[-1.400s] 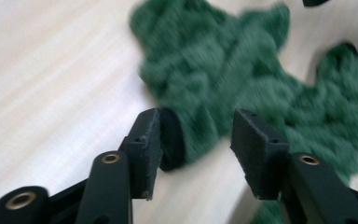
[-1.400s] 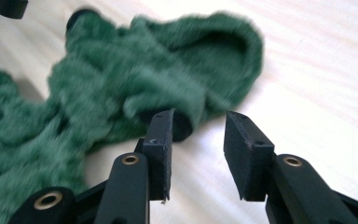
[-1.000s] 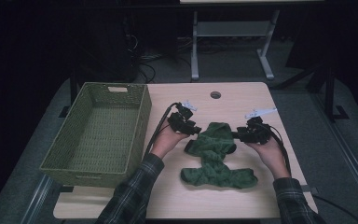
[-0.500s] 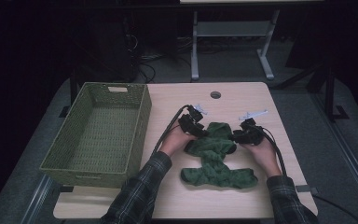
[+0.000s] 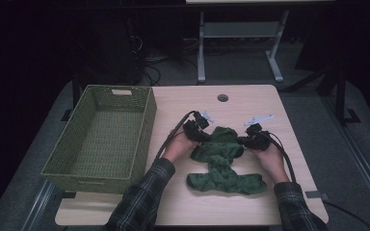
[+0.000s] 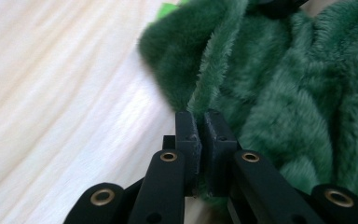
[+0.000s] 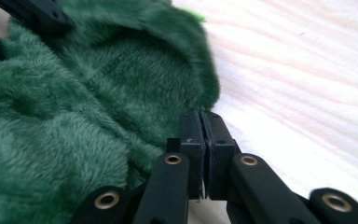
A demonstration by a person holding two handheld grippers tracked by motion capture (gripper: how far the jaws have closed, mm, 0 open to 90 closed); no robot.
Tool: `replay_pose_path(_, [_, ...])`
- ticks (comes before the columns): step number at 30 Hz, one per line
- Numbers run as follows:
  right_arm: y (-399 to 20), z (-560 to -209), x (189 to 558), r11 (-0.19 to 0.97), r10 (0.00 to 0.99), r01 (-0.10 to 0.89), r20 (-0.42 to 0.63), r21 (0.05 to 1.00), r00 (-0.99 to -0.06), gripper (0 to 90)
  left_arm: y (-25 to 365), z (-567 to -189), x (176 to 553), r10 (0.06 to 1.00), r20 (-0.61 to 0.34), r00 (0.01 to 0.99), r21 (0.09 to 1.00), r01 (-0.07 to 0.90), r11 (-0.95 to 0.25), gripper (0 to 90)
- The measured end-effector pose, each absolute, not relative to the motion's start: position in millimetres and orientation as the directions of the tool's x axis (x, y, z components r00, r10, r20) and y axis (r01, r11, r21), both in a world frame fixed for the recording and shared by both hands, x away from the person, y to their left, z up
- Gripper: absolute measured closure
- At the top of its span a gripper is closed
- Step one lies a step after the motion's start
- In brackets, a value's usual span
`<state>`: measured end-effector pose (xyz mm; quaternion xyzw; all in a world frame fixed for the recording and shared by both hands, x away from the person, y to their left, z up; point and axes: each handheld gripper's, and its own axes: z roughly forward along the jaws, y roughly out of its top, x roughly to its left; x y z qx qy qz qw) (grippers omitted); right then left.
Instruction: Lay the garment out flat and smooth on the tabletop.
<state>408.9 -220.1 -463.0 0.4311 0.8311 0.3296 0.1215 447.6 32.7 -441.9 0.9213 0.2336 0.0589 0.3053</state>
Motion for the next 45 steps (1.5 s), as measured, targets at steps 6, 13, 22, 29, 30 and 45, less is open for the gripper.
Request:
replay_pose_path(6, [-229, -452, 408, 0.373, 0.814, 0.615, 0.072, 0.695, -0.576, 88.8, 50, -441, 449, 0.519, -0.014, 0.855, 0.636, 0.408, -0.655, 86.3])
replay_pose_path(13, [-231, -462, 415, 0.377, 0.835, 0.639, 0.052, 0.671, -0.548, 89.1, 45, -457, 454, 0.533, 0.055, 0.845, 0.629, 0.385, -0.676, 86.9])
replay_pose_path(22, [-236, -469, 421, 0.353, 0.847, 0.658, 0.071, 0.665, -0.527, 88.1, 44, -461, 461, 0.547, 0.022, 0.837, 0.64, 0.409, -0.651, 78.0])
replay_pose_path(29, [-245, -449, 417, 0.293, 0.849, 0.637, 0.111, 0.713, -0.516, 71.9, 51, -434, 460, 0.568, -0.057, 0.821, 0.7, 0.439, -0.563, 58.4])
replay_pose_path(30, [-246, -443, 418, 0.3, 0.846, 0.65, 0.12, 0.698, -0.519, 69.7, 52, -430, 459, 0.569, -0.062, 0.82, 0.703, 0.441, -0.559, 56.2])
replay_pose_path(45, [-234, -415, 388, 0.351, 0.804, 0.61, 0.106, 0.71, -0.585, 57.5, 77, -406, 400, 0.521, -0.09, 0.849, 0.723, 0.415, -0.552, 28.5])
